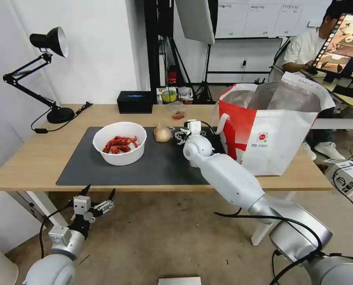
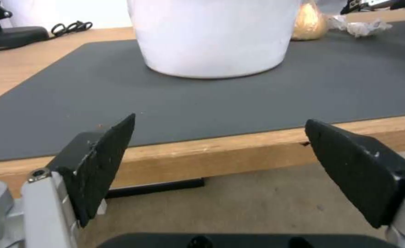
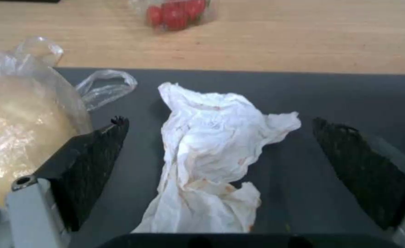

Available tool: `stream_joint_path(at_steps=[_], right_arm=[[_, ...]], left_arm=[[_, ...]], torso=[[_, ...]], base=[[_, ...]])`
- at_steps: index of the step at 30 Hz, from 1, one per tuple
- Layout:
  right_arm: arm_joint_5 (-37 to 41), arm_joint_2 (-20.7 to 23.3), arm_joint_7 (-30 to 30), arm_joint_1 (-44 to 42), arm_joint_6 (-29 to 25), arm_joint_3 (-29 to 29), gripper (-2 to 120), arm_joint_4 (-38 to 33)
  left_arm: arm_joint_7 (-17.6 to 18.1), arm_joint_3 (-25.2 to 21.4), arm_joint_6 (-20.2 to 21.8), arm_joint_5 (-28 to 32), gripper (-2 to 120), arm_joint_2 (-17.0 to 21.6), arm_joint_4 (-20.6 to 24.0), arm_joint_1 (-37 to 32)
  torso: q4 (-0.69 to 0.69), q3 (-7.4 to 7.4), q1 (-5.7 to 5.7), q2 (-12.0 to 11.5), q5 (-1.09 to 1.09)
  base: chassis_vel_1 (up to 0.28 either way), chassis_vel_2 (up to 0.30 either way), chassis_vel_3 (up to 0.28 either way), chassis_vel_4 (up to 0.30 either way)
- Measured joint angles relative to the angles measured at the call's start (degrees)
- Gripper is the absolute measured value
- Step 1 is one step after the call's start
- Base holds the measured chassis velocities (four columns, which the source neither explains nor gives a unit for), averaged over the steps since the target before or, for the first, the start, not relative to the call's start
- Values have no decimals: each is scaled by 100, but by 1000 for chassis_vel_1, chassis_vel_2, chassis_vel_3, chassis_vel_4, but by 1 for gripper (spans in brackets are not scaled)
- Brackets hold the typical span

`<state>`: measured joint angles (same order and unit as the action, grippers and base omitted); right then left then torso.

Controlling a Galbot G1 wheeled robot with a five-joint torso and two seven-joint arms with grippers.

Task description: Pick up the trash from the table and place it into the takeout bag.

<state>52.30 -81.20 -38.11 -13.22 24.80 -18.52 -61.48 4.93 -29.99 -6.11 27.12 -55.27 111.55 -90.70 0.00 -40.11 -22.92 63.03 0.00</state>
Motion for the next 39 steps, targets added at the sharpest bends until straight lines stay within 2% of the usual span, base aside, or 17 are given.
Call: stream_joint_path(at_steps=[18,20,22,23,30,31,34,35,38,39], right_arm=[[36,-191,108,63,142,92,98,355],[51,-191,108,58,149,102,94,356],[87,-177,108,9,159,107,85,355],[87,-177,108,9,159,107,85,355],[142,-108,104,-76,153,117,54,265],[142,-108,104,-76,153,117,54,265],[191,-78,102,-87,146,116,41,216],[191,-78,102,-87,146,116,41,216],[228,-20,214,-87,22,112,27,171],[228,-20,214,-87,22,112,27,171]], left_arm=[[-1,69,-12,9,100,7,-58,85],[-1,69,-14,9,100,7,-58,85],[5,57,-16,9,100,21,-48,84],[5,57,-16,9,100,21,-48,84],[9,25,-19,13,100,27,-10,56],[9,25,-19,13,100,27,-10,56],[9,20,-20,7,100,-4,32,13],[9,20,-20,7,100,-4,32,13],[11,19,-20,-6,100,-17,53,-11],[11,19,-20,-6,100,-17,53,-11]], torso=[[0,0,1,0,0],[0,0,0,0,0],[0,0,0,0,0],[0,0,0,0,0],[1,1,1,0,1],[1,1,1,0,1],[0,0,1,0,1],[0,0,1,0,1],[-1,0,1,0,1],[-1,0,1,0,1]], base=[[0,0,0,0],[0,0,0,0],[0,0,0,0],[0,0,0,0],[0,0,0,0],[0,0,0,0],[0,0,0,0],[0,0,0,0],[0,0,0,0],[0,0,0,0]])
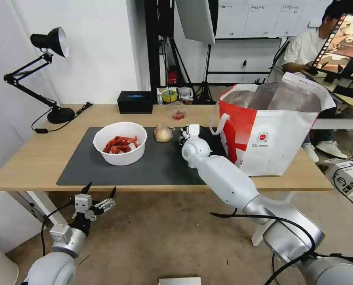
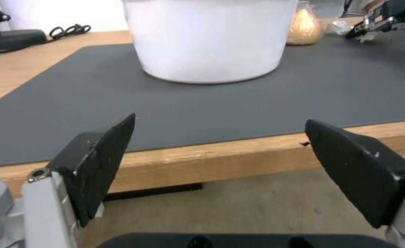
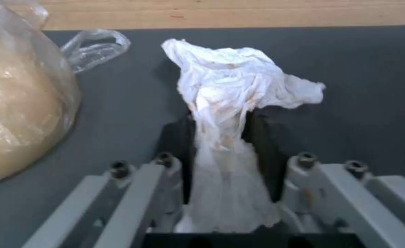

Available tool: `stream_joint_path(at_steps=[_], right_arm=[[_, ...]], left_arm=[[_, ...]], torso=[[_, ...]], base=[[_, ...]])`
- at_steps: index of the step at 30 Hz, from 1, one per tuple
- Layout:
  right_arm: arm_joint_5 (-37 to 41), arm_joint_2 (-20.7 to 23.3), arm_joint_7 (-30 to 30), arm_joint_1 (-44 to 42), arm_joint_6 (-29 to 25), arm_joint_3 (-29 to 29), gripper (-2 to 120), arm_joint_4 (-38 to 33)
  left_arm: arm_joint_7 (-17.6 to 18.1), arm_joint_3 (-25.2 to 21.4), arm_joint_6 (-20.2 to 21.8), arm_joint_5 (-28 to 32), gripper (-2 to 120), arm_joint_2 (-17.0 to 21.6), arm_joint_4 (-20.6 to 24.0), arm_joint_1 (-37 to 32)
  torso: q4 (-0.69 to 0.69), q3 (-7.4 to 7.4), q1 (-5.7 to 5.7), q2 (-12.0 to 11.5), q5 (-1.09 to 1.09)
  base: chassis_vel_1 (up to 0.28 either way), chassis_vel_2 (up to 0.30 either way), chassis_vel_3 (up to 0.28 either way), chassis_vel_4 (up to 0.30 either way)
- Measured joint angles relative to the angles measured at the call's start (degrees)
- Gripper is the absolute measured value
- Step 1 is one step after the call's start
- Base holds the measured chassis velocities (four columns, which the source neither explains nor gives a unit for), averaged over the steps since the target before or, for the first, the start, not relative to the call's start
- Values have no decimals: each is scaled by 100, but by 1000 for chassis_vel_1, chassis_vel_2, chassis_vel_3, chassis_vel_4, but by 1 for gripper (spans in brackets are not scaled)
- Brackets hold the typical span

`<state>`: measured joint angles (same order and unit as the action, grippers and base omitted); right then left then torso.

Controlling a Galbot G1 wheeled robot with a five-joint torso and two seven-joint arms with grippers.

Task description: Pick up the trash from the table and place it into the takeout bag.

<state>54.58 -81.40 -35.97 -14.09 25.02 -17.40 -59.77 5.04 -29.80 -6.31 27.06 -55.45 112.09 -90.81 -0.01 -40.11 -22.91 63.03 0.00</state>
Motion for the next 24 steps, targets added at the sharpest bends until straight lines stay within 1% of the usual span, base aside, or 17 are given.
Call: stream_joint_path(at_steps=[2,3,4,6,7,10,11,13,14,16,18,19,20,21,23,24], right_arm=[[11,99,287,-15,-264,-10,14,-147],[16,144,349,-35,-339,-22,11,-216],[16,144,349,-35,-339,-22,11,-216],[17,327,480,-137,-520,-73,1,-500],[17,327,480,-137,-520,-73,1,-500],[66,747,643,-366,-666,-132,0,-1232],[66,747,643,-366,-666,-132,0,-1232],[182,1065,661,-535,-697,-133,0,-1898],[182,1065,661,-535,-697,-133,0,-1898],[341,1431,644,-743,-697,-132,0,-2686],[367,1495,639,-775,-697,-129,0,-2819],[442,1697,631,-886,-696,-79,0,-3252],[470,1783,632,-935,-696,-40,0,-3457],[470,1783,632,-935,-696,-40,0,-3457],[508,2070,656,-1088,-750,158,0,-4129],[508,2070,656,-1088,-750,158,0,-4129]], left_arm=[[4,0,0,-4,100,-7,7,-1],[5,0,0,-4,100,-6,11,-5],[5,0,0,-4,100,-6,11,-5],[8,4,-1,-11,100,20,23,-34],[8,4,-1,-11,100,20,23,-34],[24,-11,0,-16,100,57,71,-49],[24,-11,0,-16,100,57,71,-49],[39,-47,-1,-10,100,76,110,-56],[39,-47,-1,-10,100,76,110,-56],[49,-76,1,1,100,95,153,-87],[55,-79,2,3,100,98,164,-94],[73,-89,8,6,100,101,202,-120],[88,-90,16,7,100,101,217,-128],[88,-90,16,7,100,101,217,-128],[119,-92,28,8,100,90,250,-146],[119,-92,28,8,100,90,250,-146]], torso=[[0,0,-1,0,0],[0,0,-1,0,0],[0,0,-1,0,0],[0,0,-1,0,0],[0,0,-1,0,0],[-1,0,-1,0,1],[-1,0,-1,0,1],[-1,0,-1,0,1],[-1,0,-1,0,1],[0,0,0,0,1],[1,0,0,0,1],[1,0,0,0,1],[0,0,0,0,2],[0,0,0,0,2],[0,0,0,0,1],[0,0,0,0,1]], base=[[0,0,0,0],[0,0,0,0],[0,0,0,0],[0,0,0,0],[0,0,0,0],[0,0,0,0],[0,0,0,0],[0,0,0,0],[0,0,0,0],[0,0,0,0],[0,0,0,0],[0,0,0,0],[0,0,0,0],[0,0,0,0],[0,0,0,0],[0,0,0,0]])
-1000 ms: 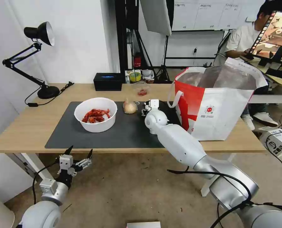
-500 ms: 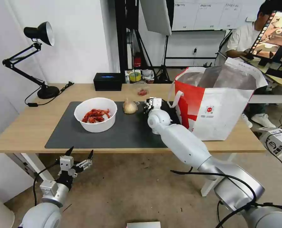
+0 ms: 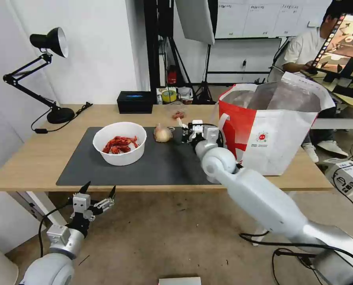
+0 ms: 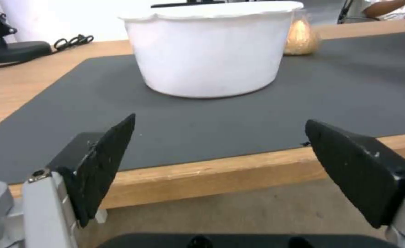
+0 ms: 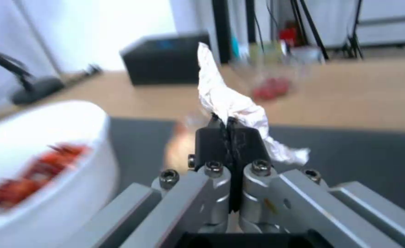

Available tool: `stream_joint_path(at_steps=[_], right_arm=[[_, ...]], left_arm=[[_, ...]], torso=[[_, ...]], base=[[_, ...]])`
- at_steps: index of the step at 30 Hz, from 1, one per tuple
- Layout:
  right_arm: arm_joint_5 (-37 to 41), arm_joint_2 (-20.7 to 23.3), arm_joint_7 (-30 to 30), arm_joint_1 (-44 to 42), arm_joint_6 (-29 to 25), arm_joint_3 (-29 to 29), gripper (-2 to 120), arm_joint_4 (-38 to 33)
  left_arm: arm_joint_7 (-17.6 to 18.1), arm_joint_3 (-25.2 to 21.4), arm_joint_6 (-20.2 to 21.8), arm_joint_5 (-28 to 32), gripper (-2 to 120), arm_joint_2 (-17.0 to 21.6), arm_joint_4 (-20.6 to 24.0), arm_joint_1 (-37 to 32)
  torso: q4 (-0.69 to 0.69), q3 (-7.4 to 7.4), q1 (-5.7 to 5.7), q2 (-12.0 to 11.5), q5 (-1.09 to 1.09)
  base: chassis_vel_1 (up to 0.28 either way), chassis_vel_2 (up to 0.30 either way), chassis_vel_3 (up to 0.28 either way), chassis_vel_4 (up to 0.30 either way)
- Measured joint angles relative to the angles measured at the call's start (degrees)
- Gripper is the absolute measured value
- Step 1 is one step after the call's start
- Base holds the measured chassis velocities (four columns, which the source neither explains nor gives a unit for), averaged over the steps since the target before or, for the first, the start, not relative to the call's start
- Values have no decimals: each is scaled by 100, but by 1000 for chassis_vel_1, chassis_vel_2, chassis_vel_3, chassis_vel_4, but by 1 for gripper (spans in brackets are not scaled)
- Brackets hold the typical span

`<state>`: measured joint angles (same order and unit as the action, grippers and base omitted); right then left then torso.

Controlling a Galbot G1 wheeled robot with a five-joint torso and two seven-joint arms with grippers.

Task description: Pick up the trash from the table and place it into the takeout bag.

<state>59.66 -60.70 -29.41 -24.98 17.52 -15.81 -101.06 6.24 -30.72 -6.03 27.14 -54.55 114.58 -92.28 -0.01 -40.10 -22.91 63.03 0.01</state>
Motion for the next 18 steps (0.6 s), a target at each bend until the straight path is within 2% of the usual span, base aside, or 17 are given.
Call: stream_joint_path(at_steps=[3,7,9,11,13,18], right_arm=[[180,399,-87,-86,-85,341,0,-772],[316,612,-167,-89,-98,600,0,-1071],[501,886,-210,-69,-111,951,0,-1291],[564,954,-223,-56,-114,1039,0,-1332],[726,1279,-249,-14,-139,1451,0,-1425],[852,1605,-238,66,-146,1809,0,-1315]], left_arm=[[24,5,25,0,100,-22,36,-25],[35,8,39,-1,100,-32,48,-45],[41,11,47,-2,100,-32,53,-53],[42,12,48,-2,100,-30,56,-56],[42,12,48,-2,100,-9,80,-68],[42,27,48,1,100,0,88,-50]], torso=[[0,0,0,0,0],[1,0,0,0,0],[0,0,0,0,0],[0,0,0,0,0],[0,0,0,0,0],[0,0,0,0,0]], base=[[0,0,0,0],[0,0,0,0],[0,0,0,0],[0,0,0,0],[0,0,0,0],[0,0,0,0]])
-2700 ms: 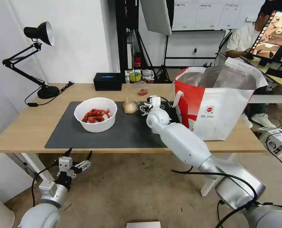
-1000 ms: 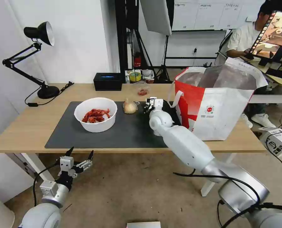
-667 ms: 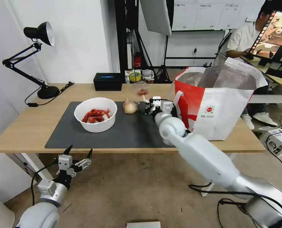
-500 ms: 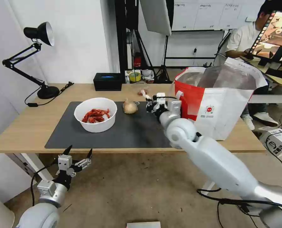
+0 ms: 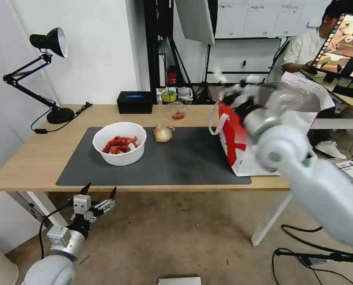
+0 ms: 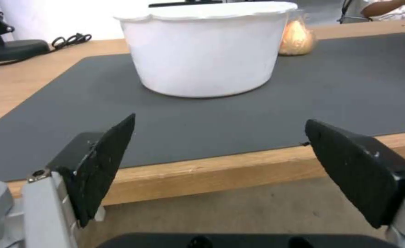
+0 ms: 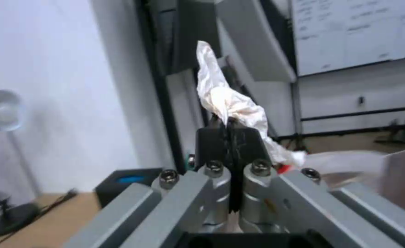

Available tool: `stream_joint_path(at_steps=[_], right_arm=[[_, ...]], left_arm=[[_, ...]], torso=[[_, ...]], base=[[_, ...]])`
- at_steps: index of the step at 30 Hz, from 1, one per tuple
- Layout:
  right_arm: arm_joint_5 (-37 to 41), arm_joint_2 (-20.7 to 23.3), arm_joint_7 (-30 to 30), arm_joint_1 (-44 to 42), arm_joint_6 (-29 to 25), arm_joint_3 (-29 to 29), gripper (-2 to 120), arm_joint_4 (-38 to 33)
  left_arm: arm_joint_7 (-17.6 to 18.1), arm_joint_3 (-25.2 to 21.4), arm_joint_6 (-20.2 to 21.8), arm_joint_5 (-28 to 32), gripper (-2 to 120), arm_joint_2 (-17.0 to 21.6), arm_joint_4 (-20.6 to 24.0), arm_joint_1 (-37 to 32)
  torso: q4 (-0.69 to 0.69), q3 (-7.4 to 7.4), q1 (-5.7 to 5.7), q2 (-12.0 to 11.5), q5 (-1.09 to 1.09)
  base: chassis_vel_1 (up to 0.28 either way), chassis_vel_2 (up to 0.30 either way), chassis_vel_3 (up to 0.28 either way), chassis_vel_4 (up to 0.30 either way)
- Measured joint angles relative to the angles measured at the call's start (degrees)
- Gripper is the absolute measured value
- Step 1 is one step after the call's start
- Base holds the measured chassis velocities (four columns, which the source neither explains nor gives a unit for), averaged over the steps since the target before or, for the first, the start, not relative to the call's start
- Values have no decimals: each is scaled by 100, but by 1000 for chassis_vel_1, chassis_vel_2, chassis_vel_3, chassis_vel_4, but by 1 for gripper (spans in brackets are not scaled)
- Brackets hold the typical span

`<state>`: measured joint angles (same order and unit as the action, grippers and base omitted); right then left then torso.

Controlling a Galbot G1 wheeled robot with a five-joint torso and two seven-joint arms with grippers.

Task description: Pick up the trash from the table and place it into the takeout bag.

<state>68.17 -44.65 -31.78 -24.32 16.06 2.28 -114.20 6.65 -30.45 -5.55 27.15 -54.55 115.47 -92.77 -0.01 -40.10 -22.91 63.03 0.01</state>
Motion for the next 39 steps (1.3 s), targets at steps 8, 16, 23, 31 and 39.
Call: stream_joint_path(at_steps=[8,16,23,31,39], right_arm=[[307,288,-224,16,813,340,0,491],[1129,350,-1256,298,1395,232,0,477],[1141,428,-1342,231,1399,288,18,412],[1132,555,-1309,108,1440,371,48,320],[1118,627,-1257,107,1510,355,80,300]], left_arm=[[-5,28,98,4,100,24,141,11],[-5,15,183,109,100,-11,236,-48],[-6,3,184,121,100,36,260,-63],[-8,25,184,111,100,11,295,-78],[-9,-6,183,102,100,25,356,-124]], torso=[[0,-1,0,0,1],[2,-1,-1,0,-1],[1,-1,-1,0,0],[1,-1,-1,0,-1],[1,-1,-1,0,0]], base=[[0,0,0,0],[0,0,0,0],[0,0,0,0],[0,0,0,0],[0,0,0,0]])
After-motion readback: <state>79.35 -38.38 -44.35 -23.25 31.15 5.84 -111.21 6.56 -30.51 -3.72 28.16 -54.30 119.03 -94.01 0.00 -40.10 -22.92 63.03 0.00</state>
